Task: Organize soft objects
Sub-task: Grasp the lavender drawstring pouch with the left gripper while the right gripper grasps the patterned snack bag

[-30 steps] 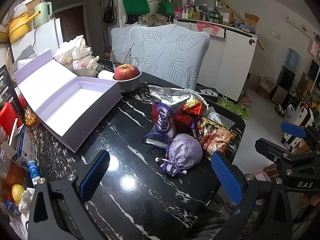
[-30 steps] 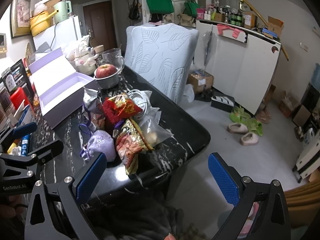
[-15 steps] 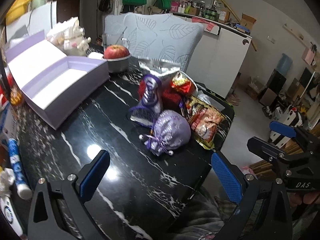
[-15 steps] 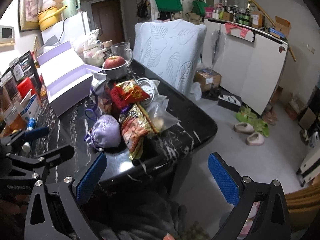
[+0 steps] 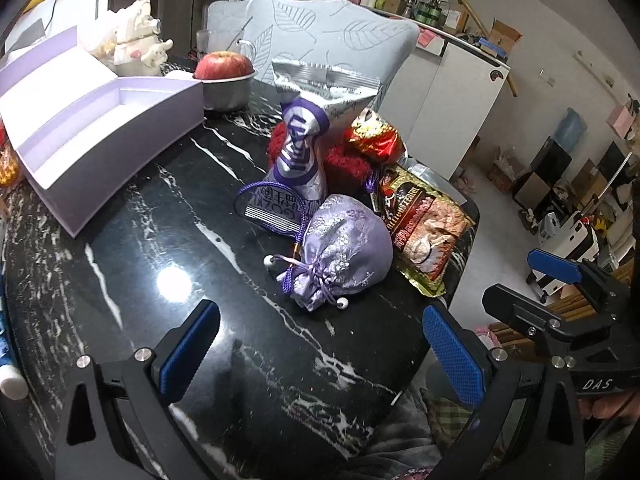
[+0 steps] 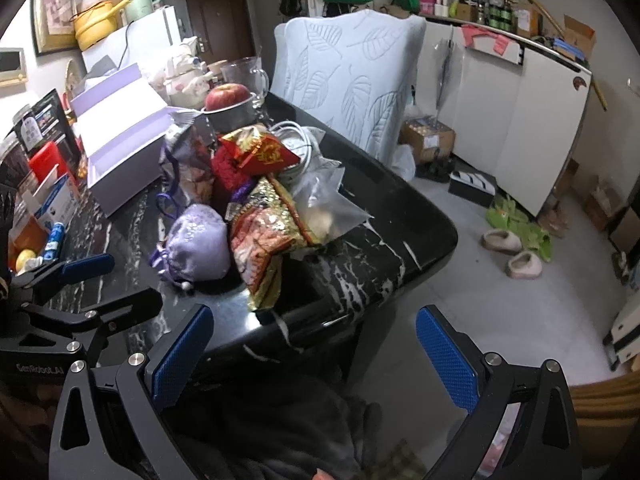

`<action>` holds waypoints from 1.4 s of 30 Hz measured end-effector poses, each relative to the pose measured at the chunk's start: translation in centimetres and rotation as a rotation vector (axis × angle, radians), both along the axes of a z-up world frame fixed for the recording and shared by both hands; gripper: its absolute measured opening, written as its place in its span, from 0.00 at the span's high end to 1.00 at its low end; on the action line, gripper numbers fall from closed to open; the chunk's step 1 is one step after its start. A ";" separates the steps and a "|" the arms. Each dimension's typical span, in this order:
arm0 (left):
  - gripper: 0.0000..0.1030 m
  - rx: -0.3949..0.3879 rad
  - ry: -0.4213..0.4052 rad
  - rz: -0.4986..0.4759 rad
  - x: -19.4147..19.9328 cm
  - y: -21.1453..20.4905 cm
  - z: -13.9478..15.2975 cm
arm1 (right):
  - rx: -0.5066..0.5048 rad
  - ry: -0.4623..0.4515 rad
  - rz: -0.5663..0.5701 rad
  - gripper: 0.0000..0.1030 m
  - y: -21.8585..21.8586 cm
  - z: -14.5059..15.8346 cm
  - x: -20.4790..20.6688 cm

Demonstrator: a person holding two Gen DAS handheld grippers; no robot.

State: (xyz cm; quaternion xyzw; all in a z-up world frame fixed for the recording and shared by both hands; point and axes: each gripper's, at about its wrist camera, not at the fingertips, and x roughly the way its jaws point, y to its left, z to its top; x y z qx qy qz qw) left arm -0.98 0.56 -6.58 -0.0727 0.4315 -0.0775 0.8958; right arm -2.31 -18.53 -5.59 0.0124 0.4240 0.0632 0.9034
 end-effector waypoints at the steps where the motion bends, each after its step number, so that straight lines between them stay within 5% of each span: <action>1: 0.00 0.001 0.004 -0.001 0.3 0.0 -0.2 | 0.001 0.004 -0.002 0.01 -0.1 -0.2 0.2; 16: 0.04 -0.025 0.055 -0.043 4.8 -1.3 -2.3 | 0.075 0.043 -0.012 0.05 -1.9 -1.6 3.1; 19: 0.13 -0.024 0.054 -0.061 5.5 -1.6 -2.5 | 0.070 0.043 -0.014 0.07 -2.0 -1.7 3.5; 23: 0.39 -0.002 0.033 -0.086 5.8 -1.9 -2.5 | 0.085 0.044 0.000 0.13 -1.7 -1.7 3.8; 26: 0.46 -0.010 0.024 -0.100 5.8 -1.8 -2.4 | 0.110 0.042 0.018 0.15 -1.4 -1.8 4.1; 42: 0.46 -0.021 0.043 0.005 2.5 2.8 -2.2 | 0.201 0.053 0.130 0.58 1.7 -2.9 6.1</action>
